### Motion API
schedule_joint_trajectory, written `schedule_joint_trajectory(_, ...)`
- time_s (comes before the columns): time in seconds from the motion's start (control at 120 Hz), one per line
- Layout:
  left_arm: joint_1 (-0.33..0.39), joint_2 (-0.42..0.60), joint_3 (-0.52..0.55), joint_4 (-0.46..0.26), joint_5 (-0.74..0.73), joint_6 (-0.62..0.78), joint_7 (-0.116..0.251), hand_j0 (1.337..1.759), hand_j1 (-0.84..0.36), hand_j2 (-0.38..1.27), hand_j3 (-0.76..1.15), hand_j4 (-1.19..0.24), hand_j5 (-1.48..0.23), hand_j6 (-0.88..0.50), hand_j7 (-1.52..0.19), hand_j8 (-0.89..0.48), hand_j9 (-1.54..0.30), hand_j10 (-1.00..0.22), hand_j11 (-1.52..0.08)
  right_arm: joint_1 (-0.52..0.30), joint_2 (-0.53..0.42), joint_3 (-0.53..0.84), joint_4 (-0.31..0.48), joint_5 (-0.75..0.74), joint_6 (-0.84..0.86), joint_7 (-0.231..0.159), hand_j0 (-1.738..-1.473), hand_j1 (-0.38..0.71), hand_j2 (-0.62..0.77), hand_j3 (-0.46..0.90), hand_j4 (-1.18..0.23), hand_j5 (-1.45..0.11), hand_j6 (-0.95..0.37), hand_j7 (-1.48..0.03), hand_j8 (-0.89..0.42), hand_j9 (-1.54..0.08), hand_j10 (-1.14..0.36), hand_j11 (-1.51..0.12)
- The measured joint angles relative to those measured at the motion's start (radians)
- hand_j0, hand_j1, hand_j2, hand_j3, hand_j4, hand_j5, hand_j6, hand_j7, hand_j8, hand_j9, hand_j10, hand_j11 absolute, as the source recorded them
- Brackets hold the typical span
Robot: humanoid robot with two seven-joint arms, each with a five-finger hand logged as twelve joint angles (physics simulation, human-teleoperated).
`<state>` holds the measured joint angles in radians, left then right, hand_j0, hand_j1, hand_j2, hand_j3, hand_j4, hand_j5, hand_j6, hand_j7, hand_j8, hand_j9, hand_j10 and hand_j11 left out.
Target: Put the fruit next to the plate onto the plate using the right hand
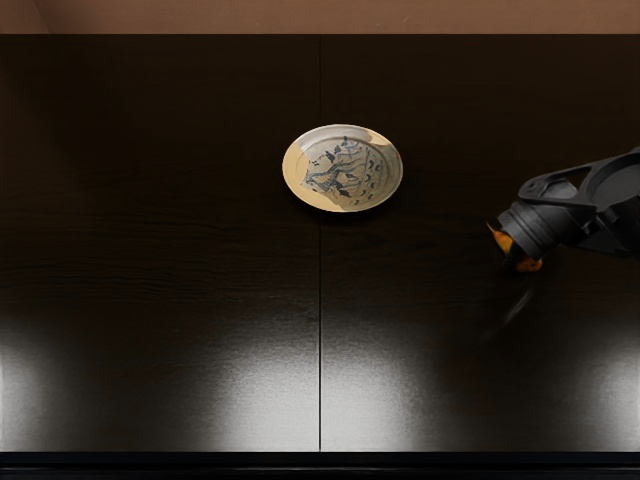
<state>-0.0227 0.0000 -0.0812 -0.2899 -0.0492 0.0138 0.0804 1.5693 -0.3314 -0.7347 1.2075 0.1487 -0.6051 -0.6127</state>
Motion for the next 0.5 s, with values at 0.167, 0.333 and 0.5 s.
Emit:
schedule_joint_trajectory(0.167,0.0,0.0,0.0,0.0,0.0,0.0,0.0,1.658,0.34,0.0,0.0,0.0,0.0,0.0,0.0,0.0,0.0,0.0,0.0,-0.072,-0.006,0.062,-0.045,-0.055,-0.01,-0.001,-1.649,0.18,-0.07,0.75,-0.95,-1.04,-0.61,-1.1,-0.5,-1.28,-0.57,-1.18)
schedule_joint_trajectory(0.333,0.0,0.0,0.0,0.0,0.0,0.0,0.0,1.658,0.34,0.0,0.0,0.0,0.0,0.0,0.0,0.0,0.0,0.0,0.0,-0.082,-0.05,0.107,-0.053,-0.057,-0.007,0.0,-1.657,0.24,0.27,0.0,-0.92,-1.09,-0.64,-1.12,-0.57,-1.19,-0.57,-1.19)
schedule_joint_trajectory(0.5,0.001,0.0,0.0,0.0,0.0,0.0,0.0,1.658,0.34,0.0,0.0,0.0,0.0,0.0,0.0,0.0,0.0,0.0,0.0,-0.083,-0.186,0.228,-0.055,-0.076,-0.008,-0.001,-1.648,0.31,0.14,0.0,-0.91,-1.11,-0.62,-1.13,-0.53,-1.16,-0.49,-1.18)
